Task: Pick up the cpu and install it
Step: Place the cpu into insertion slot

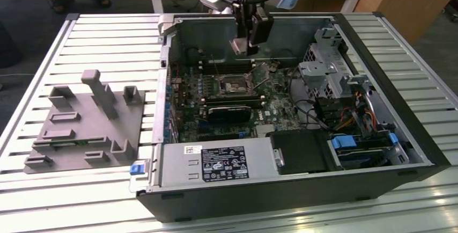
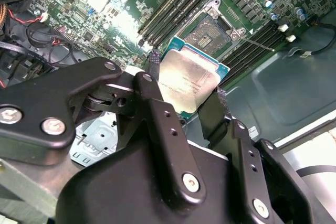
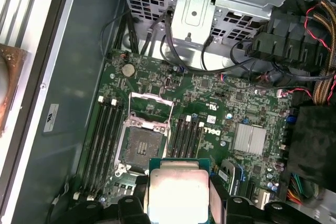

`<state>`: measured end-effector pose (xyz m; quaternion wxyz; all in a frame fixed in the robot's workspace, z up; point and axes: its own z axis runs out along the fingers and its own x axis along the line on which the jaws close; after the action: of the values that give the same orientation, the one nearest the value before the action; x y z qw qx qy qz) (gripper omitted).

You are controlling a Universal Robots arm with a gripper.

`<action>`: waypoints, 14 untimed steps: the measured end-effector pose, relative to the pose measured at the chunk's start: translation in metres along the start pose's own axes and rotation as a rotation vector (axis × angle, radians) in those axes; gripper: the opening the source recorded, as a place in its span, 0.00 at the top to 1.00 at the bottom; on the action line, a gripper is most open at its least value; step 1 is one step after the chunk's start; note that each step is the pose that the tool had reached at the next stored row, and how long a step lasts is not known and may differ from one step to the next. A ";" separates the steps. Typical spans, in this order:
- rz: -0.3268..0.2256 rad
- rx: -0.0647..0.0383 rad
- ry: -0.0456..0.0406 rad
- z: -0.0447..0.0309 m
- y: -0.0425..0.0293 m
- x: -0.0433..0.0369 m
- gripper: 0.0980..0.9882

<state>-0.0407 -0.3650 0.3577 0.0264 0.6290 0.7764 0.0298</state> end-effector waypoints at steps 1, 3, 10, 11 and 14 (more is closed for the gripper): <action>0.000 0.000 -0.0001 0.0003 0.0000 0.0000 0.50; 0.001 0.000 -0.0001 0.0009 -0.0001 0.0000 0.50; 0.004 0.000 -0.0004 0.0029 -0.0002 0.0000 0.50; 0.004 0.000 -0.0004 0.0032 -0.0002 0.0000 0.50; 0.006 0.000 -0.0005 0.0041 -0.0003 0.0000 0.50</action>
<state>-0.0407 -0.3650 0.3536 0.0264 0.6312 0.7746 0.0297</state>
